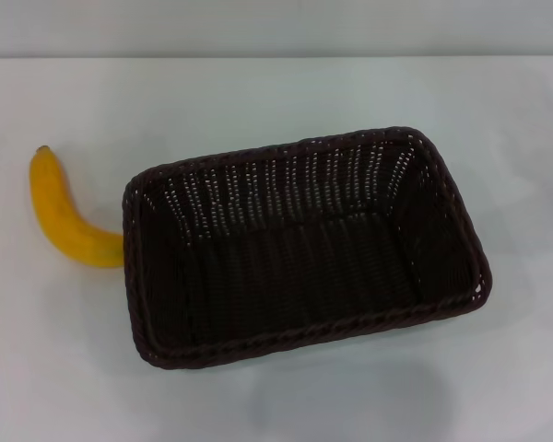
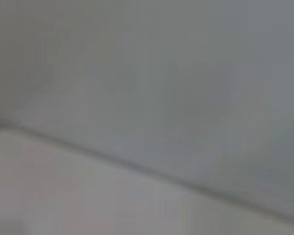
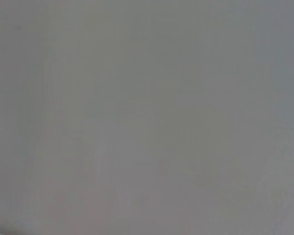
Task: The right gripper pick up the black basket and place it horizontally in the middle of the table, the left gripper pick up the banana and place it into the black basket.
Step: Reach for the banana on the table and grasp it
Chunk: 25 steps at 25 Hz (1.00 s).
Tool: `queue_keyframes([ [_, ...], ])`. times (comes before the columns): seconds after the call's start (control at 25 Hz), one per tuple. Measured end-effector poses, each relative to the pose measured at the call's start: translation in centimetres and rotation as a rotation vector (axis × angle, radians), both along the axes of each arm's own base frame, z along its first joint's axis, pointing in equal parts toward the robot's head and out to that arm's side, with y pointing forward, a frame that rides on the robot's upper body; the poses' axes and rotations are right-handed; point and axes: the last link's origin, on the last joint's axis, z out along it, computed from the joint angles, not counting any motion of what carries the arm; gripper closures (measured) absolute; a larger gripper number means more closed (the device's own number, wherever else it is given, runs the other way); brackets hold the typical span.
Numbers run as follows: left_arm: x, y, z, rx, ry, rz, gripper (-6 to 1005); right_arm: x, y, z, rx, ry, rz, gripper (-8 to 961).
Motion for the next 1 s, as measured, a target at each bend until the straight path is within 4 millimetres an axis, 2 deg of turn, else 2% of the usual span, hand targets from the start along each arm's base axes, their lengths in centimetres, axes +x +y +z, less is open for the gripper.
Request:
queue_keyframes([
  [0.2, 1.0, 2.9, -1.9, -0.178, 0.039, 0.14, 125, 0.8, -1.1, 0.8, 0.07, -0.036, 0.01, 215],
  [0.4, 2.4, 5.5, -5.4, -0.349, 0.05, 0.227, 125, 1.6, -2.7, 2.1, 0.18, -0.062, 0.036, 75],
  [0.64, 2.5, 6.2, -10.8, -0.515, 0.076, 0.363, 125, 2.5, -3.8, 3.7, 0.299, -0.099, 0.028, 79],
  [1.0, 1.0, 5.6, -14.2, -0.534, 0.055, 0.515, 125, 2.8, -4.3, 3.8, 0.339, -0.148, 0.022, 81],
])
